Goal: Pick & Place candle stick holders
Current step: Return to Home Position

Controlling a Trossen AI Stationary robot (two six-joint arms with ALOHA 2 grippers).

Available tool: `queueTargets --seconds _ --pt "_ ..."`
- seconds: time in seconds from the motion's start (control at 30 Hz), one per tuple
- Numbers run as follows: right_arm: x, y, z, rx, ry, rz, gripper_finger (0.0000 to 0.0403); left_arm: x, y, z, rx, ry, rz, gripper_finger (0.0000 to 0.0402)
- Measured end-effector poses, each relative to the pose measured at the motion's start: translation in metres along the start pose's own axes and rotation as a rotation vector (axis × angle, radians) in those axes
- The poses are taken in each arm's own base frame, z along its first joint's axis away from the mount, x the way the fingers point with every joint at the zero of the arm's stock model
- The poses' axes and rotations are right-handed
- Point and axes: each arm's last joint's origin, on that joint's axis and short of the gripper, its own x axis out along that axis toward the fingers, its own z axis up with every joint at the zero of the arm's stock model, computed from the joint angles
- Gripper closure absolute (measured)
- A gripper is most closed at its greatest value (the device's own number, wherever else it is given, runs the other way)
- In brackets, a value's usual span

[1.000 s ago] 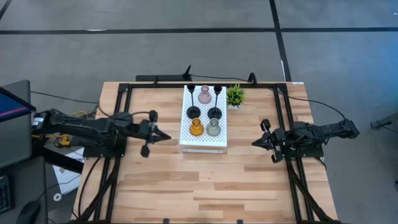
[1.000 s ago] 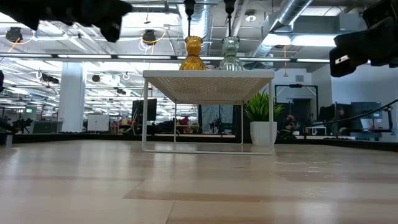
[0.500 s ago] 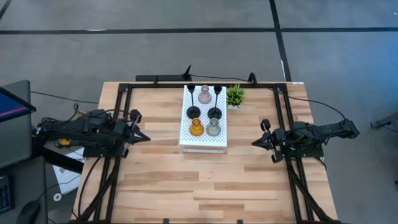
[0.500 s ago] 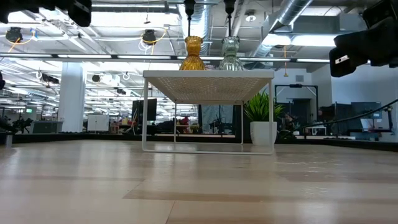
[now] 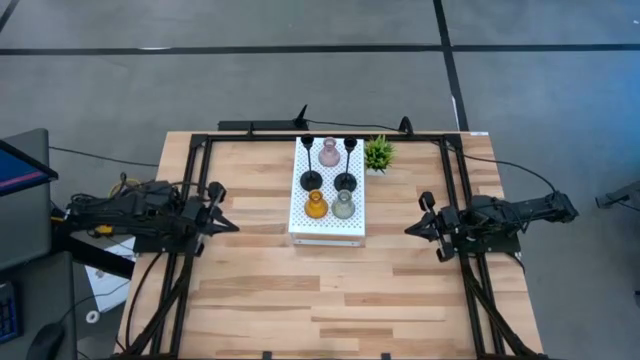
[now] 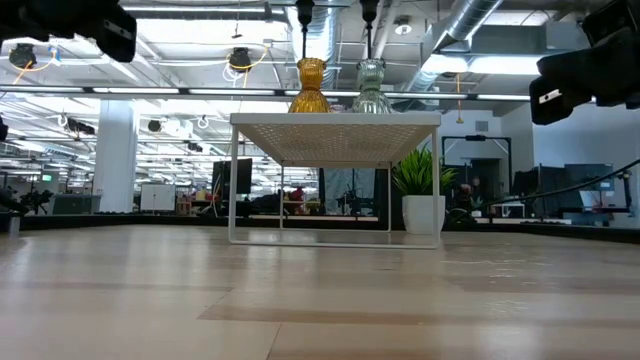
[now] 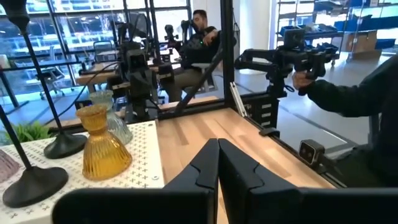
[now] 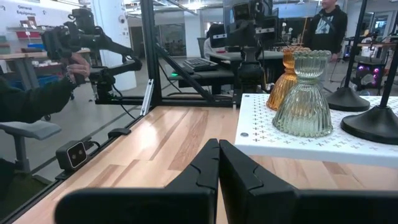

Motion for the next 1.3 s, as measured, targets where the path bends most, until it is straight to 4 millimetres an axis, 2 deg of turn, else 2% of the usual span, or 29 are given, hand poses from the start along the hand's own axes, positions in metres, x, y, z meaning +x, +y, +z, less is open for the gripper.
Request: queueTargets --seconds 0.2,0.43,0.8,1.3 --pt "0.0 0.0 0.0 0.001 0.001 0.0 0.0403 -0.001 -0.001 -0.003 -0.005 0.015 -0.028 0.0395" --pt "0.0 0.0 0.0 -0.015 0.001 0.0 0.0403 0.008 -0.004 -0.036 -0.034 0.072 -0.045 0.0395" --pt "0.0 0.0 0.0 -0.016 0.001 0.0 0.0403 0.015 -0.007 -0.067 -0.04 0.016 -0.1 0.0395" --pt "0.0 0.0 0.0 -0.016 0.001 0.0 0.0403 0.015 -0.008 -0.07 -0.065 0.02 -0.1 0.0395"
